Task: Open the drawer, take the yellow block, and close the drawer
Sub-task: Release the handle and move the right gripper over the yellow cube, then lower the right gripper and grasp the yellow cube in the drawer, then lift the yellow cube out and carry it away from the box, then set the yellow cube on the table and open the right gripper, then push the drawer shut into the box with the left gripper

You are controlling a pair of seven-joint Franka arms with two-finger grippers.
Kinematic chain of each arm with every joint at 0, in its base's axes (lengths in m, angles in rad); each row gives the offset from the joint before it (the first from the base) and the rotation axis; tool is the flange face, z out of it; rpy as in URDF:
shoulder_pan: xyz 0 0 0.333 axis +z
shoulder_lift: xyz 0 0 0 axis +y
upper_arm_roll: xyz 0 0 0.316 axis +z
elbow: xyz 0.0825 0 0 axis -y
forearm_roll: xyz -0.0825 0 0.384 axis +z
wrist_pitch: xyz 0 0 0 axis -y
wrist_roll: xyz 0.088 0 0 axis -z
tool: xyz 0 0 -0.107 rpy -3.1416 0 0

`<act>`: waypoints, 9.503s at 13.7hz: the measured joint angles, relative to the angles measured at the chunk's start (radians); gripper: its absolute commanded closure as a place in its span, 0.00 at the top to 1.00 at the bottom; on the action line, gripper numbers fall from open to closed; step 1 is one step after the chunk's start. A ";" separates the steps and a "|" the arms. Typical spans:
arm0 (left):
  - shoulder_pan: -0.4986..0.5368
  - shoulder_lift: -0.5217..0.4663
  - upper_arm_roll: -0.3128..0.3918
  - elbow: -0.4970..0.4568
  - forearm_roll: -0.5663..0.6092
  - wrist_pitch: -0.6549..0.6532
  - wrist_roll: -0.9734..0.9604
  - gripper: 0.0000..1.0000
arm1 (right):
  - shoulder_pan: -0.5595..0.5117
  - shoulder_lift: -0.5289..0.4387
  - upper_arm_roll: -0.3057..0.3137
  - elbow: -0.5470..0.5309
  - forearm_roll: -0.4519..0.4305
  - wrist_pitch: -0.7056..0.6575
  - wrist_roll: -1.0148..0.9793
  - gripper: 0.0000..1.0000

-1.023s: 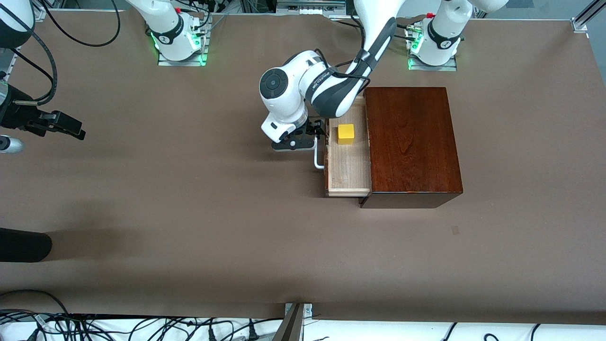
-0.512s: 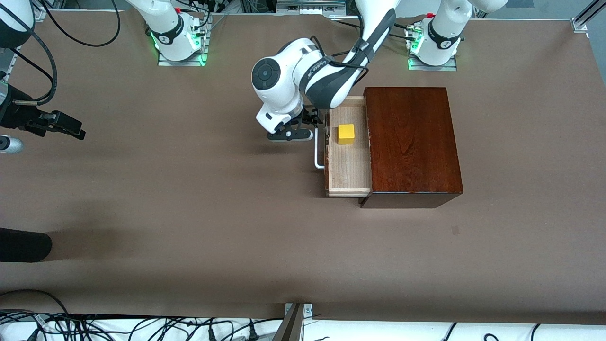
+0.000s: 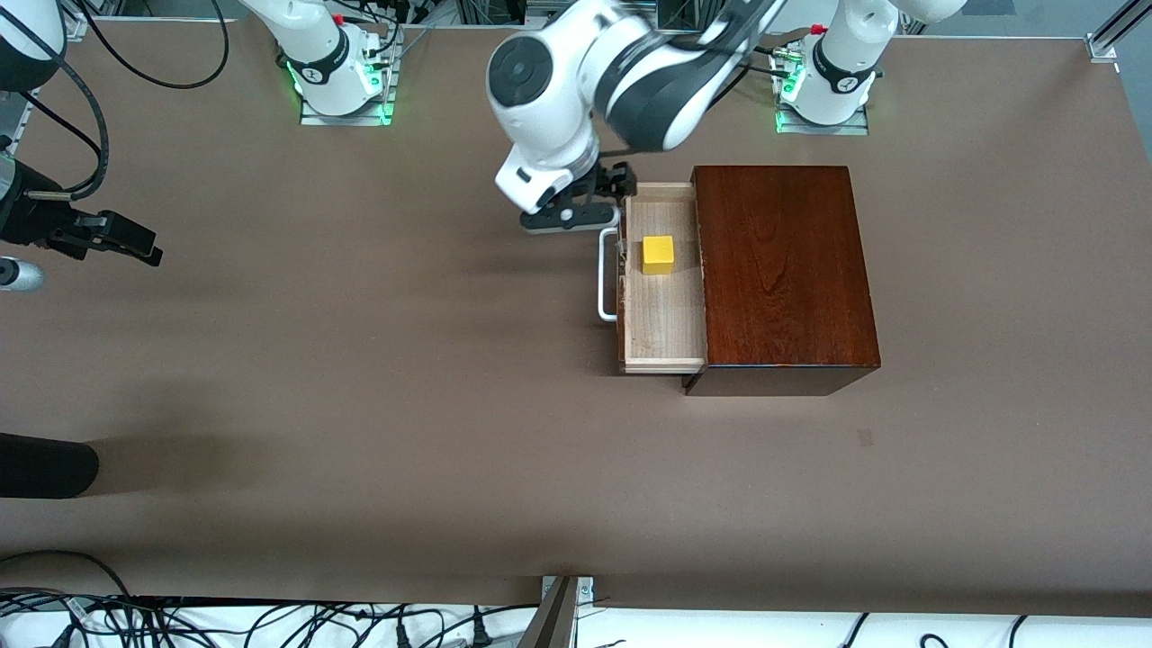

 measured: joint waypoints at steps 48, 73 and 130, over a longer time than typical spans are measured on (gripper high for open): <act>0.779 -0.579 -0.018 -0.407 0.048 0.012 0.687 1.00 | 0.972 0.671 0.035 0.327 -0.004 0.544 2.430 0.35; 0.783 -0.545 -0.016 -0.408 0.047 0.095 0.688 1.00 | 0.317 0.549 0.005 0.420 0.102 0.077 0.700 0.00; 0.232 0.222 -0.286 0.062 -0.008 0.210 -1.135 0.00 | -0.004 -0.052 -0.003 -0.074 -0.019 -0.013 -0.065 1.00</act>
